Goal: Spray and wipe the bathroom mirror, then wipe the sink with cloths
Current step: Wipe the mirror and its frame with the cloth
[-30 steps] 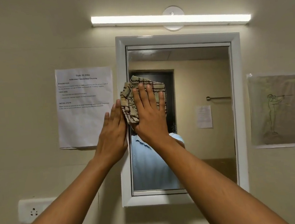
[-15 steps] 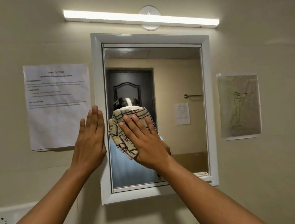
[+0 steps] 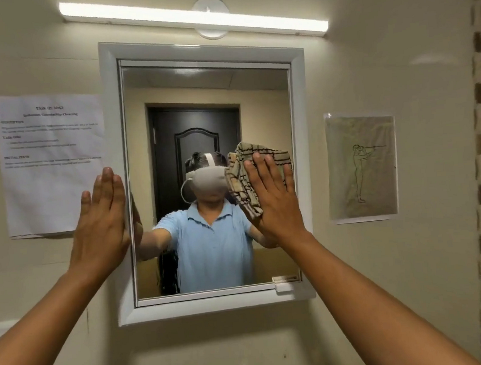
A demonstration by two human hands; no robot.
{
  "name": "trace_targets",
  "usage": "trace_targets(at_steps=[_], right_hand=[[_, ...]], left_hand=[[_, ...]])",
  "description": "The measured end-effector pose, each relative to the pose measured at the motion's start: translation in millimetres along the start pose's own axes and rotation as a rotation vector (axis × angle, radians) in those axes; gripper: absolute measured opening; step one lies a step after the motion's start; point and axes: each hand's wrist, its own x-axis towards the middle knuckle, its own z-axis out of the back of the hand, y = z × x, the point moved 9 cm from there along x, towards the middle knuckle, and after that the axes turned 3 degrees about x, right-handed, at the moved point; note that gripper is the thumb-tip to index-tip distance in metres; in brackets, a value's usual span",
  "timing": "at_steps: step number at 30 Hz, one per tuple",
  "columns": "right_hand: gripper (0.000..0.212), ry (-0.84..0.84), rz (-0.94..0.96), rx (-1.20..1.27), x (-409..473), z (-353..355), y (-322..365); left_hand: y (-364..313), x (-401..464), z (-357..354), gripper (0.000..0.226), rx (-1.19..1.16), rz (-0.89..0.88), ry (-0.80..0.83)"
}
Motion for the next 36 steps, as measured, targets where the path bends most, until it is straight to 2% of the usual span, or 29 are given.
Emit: trace_targets(at_steps=[7, 12, 15, 17, 21, 27, 32, 36], right_hand=[[0.077, -0.036, -0.135, 0.045, -33.9, -4.8, -18.3], [0.080, -0.036, -0.276, 0.062, -61.4, -17.0, -3.2], [0.078, -0.023, -0.341, 0.066, -65.1, -24.1, 8.8], [0.079, -0.012, -0.359, 0.061, -62.3, -27.3, 19.7], [0.077, 0.011, -0.288, 0.062, -47.0, -35.6, 60.3], [0.078, 0.049, -0.210, 0.112, -10.8, -41.3, 128.7], [0.082, 0.094, -0.062, 0.111, 13.6, -54.0, 190.1], [0.075, 0.072, -0.061, 0.095, 9.7, -62.0, 207.8]], left_hand=[[-4.2, -6.3, -0.5, 0.091, 0.033, 0.063, 0.066], [-10.0, -11.2, 7.2, 0.075, 0.080, 0.041, 0.069], [-20.7, -11.2, 13.6, 0.086, -0.004, 0.014, 0.027], [-20.4, -13.0, 14.8, 0.081, -0.030, 0.009, -0.013], [-1.1, -21.3, -6.9, 0.078, 0.029, -0.006, 0.057], [-1.1, -25.9, -7.8, 0.078, -0.037, -0.064, 0.101], [7.5, -26.6, -14.5, 0.070, -0.080, -0.119, 0.093], [9.9, -27.2, -14.7, 0.070, -0.128, -0.151, 0.074]])
